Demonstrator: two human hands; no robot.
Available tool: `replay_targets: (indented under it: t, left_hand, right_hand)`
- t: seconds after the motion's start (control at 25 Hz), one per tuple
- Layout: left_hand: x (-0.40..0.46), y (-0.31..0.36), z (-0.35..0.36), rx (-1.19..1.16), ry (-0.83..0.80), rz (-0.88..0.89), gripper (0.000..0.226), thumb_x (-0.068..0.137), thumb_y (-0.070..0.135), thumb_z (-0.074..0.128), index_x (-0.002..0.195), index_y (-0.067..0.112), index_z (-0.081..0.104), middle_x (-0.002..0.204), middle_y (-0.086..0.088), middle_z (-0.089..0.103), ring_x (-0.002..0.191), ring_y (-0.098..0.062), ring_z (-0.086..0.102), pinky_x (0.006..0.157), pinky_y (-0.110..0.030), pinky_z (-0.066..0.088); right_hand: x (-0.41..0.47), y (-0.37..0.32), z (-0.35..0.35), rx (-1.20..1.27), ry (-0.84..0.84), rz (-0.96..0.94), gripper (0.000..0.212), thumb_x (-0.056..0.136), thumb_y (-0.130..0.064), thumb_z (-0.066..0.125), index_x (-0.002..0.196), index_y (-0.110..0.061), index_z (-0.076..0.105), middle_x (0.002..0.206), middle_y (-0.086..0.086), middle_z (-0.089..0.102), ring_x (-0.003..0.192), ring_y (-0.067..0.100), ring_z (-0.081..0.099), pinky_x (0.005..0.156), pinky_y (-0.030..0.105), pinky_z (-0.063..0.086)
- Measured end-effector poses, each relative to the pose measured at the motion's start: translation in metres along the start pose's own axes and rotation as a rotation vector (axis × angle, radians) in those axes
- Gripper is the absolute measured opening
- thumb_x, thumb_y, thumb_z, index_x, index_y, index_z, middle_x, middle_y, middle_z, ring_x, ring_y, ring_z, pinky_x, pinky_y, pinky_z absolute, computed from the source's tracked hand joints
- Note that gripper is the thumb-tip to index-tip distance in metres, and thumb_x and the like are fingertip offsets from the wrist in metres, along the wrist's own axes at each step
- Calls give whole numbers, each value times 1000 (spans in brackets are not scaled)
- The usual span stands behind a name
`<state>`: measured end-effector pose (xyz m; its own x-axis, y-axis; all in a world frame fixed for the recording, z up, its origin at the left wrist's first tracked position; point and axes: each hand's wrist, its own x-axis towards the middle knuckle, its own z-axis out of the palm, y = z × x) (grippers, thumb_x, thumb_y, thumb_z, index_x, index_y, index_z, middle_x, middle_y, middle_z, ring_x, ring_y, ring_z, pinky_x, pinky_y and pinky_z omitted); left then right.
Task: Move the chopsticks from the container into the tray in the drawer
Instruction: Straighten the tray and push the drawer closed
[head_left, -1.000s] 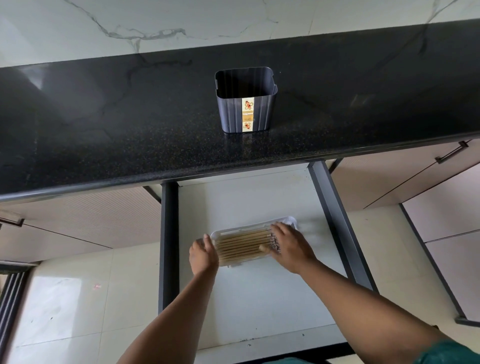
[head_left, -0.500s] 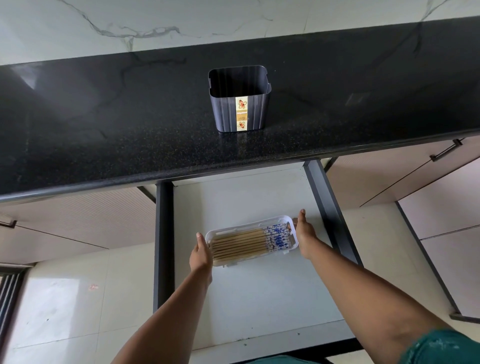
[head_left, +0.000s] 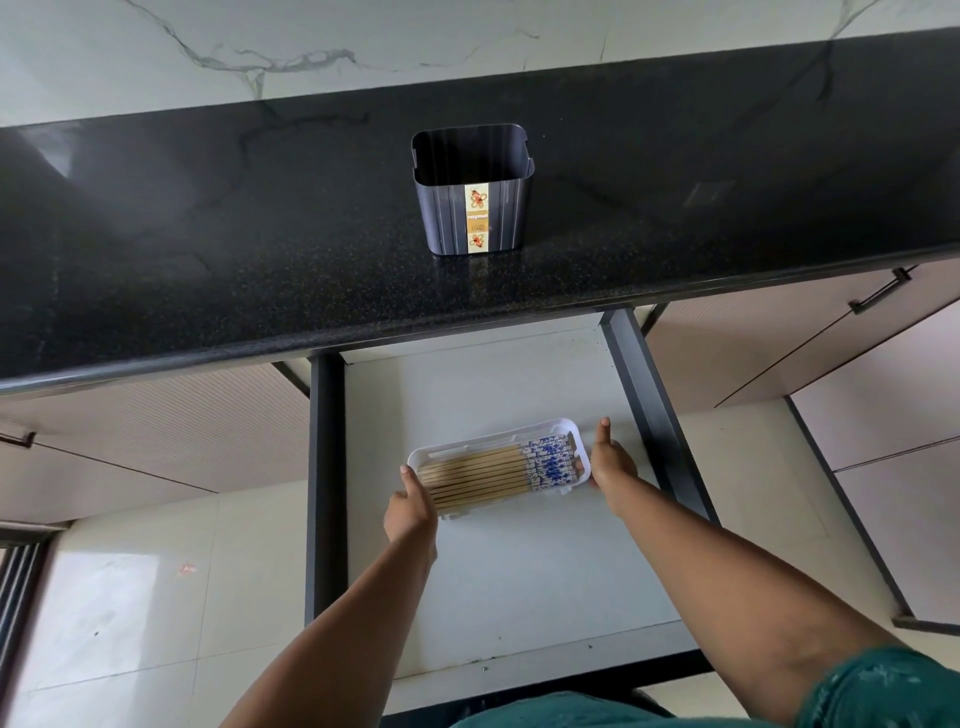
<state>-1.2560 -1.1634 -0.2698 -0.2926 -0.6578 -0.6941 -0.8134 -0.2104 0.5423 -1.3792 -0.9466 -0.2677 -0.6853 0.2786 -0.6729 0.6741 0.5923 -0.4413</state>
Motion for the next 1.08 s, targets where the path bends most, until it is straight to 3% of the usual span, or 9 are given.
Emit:
replay_targets:
  t: [0.08,0.36,0.52,0.72,1.08]
  left_hand:
    - [-3,1,3,-26,-7,1,77,90,68,21,111,6,61,109,-17,62,99,-34,57,89,-40,48]
    - [4,-3,-9,-31,-34,45,70,92,64,24,113,8,61,115,-16,63,105,-33,57,95,-42,45]
    - [5,-1,-11,-68,-58,13,70,93,63,26,118,8,60,117,-15,62,106,-31,56,94,-41,45]
    - [6,-3,-13,-71,-60,46,67,93,61,25,116,9,62,118,-15,63,105,-31,57,97,-41,45]
    - [11,-3,-15,-78,-99,19,67,93,62,26,122,10,58,120,-12,62,110,-31,56,97,-41,42]
  right_hand:
    - [-2,3,-1,7,-12,-13,82,96,-62,7,116,-5,63,98,10,71,92,30,61,80,38,46]
    - [-8,7,-1,-110,-17,-125,73,97,-61,10,129,-10,52,125,16,61,112,34,56,80,34,40]
    - [-7,4,-2,-110,-27,-124,75,97,-61,9,128,-8,52,124,17,63,110,34,57,86,34,44]
    - [-5,-2,-5,-78,-7,-123,72,97,-61,12,131,-8,47,128,19,57,112,35,55,80,34,39]
    - [-3,-13,-2,8,-62,-103,71,97,-61,11,133,-10,45,130,18,55,115,34,54,91,38,42]
